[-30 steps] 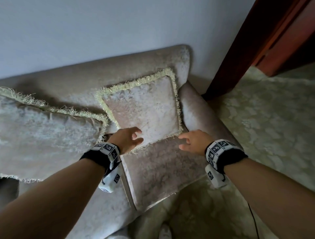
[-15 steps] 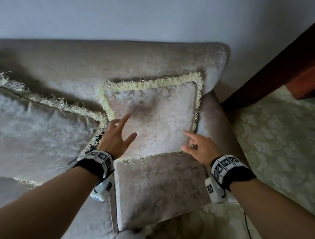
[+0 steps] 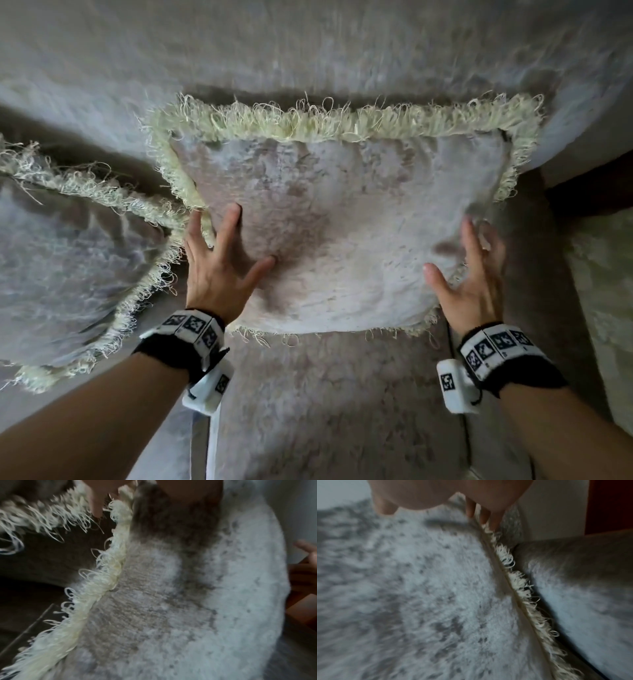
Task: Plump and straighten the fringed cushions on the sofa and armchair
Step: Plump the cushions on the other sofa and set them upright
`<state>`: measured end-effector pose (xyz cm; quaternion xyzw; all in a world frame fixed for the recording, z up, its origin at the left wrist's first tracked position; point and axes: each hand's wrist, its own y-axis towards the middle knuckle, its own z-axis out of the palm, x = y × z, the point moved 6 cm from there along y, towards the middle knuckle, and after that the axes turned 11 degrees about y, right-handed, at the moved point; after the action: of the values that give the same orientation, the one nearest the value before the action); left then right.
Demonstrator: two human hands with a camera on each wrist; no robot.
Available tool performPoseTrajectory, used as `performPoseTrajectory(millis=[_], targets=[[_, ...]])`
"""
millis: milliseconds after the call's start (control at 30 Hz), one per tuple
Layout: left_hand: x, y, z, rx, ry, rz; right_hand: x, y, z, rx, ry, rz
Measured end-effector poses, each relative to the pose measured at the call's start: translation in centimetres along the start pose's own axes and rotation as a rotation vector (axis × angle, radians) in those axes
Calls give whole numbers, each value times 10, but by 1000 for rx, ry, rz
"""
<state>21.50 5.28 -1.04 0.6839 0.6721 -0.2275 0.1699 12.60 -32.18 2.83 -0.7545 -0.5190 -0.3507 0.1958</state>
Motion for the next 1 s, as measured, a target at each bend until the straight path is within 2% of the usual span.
performPoseTrajectory(millis=[167,233,367,533,700,867,1000], targets=[[6,19,34,-90,-123,14,-35,32,36,-32,90,-50],[5,21,46,-151,-143,92,-43,40,43,-64,129,-95],[2,22,55,-275,-176,173,-62,53,49,-67,190,-58],[-5,9,51,-305,-260,149,-56,53,44,-80,285,-246],[-11,-16,41,-340,-336,149,-16,47,11,-98,209,-430],[-17,-45,35,-408,-544,-33,51,76,-23,63,72,-488],[-21,-65,42,-477,-543,-193,114,100,-32,169,41,-675]])
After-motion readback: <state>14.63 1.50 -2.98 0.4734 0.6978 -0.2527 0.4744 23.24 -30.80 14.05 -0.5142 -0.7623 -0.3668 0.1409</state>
